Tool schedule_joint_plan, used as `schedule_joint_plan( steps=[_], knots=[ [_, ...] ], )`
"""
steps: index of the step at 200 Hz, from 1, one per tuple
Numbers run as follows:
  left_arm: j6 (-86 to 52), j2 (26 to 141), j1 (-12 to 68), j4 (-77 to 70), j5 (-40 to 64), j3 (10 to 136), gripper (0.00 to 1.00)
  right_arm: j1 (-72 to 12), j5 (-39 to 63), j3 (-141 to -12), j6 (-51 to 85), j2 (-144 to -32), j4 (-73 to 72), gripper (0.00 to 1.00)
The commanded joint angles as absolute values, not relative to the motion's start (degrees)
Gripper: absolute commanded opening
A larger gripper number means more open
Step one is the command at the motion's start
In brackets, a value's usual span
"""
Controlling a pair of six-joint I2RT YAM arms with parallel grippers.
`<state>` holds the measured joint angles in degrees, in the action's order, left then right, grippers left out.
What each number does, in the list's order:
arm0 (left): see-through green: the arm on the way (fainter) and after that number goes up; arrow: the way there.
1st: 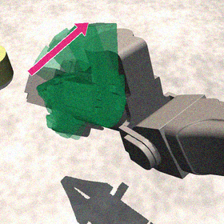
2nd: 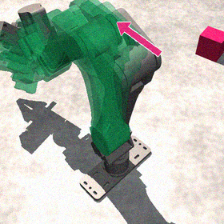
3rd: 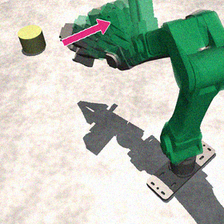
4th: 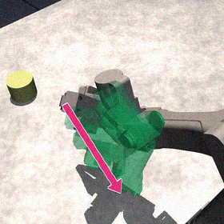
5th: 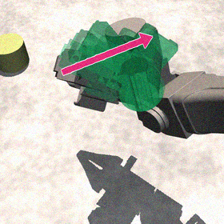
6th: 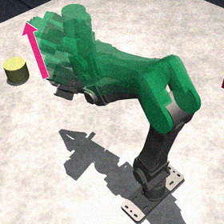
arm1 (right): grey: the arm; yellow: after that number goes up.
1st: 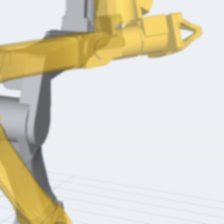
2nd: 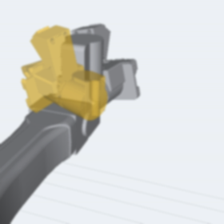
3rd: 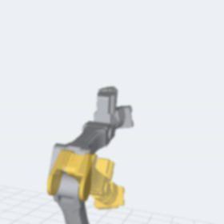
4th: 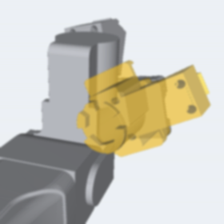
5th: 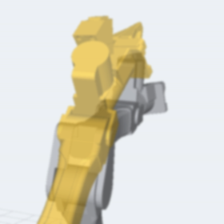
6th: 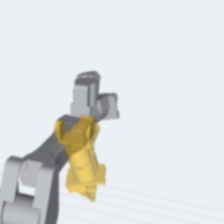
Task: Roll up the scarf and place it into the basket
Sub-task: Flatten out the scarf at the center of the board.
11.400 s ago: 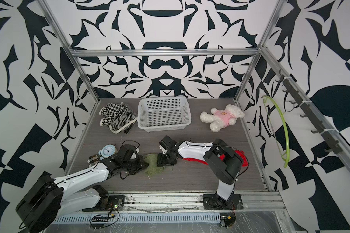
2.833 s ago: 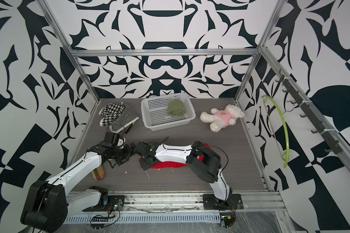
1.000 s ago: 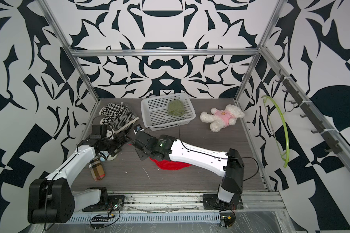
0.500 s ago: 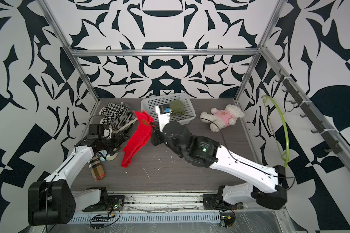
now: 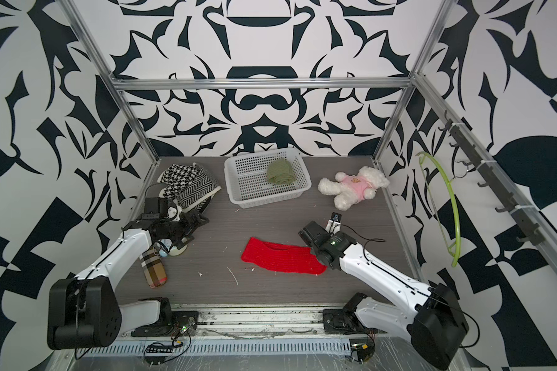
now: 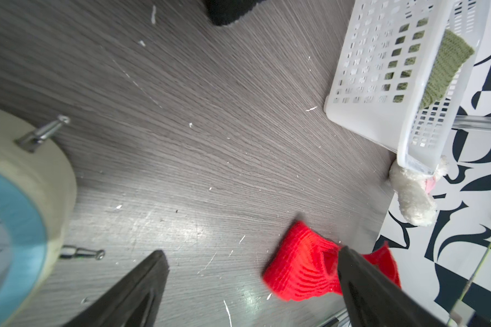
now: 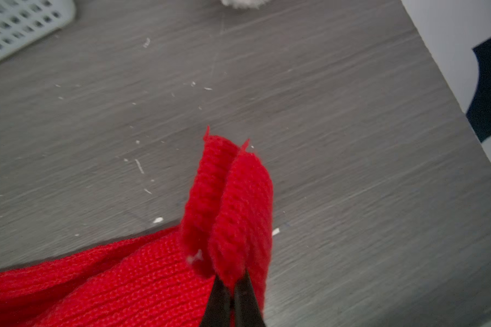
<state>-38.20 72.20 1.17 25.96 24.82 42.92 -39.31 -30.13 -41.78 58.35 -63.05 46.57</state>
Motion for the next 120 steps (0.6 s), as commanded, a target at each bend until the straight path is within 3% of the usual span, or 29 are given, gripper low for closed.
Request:
schedule_joint_plan(
  steps=[1,62,120],
  knots=[
    [-35.1,74.0,5.4,27.1,28.1,45.9,0.99,-38.6,-33.8,-43.8,62.0,-63.0,47.1,0.00],
    [-31.2,90.7,33.0,28.6,28.4,56.7,0.99,-36.7,-37.4,-44.3,62.8,-61.4,50.1,0.00],
    [-40.3,96.5,39.0,15.6,30.0,57.4,0.99,-35.6,-37.6,-42.6,63.0,-59.7,50.8,0.00]
  ],
)
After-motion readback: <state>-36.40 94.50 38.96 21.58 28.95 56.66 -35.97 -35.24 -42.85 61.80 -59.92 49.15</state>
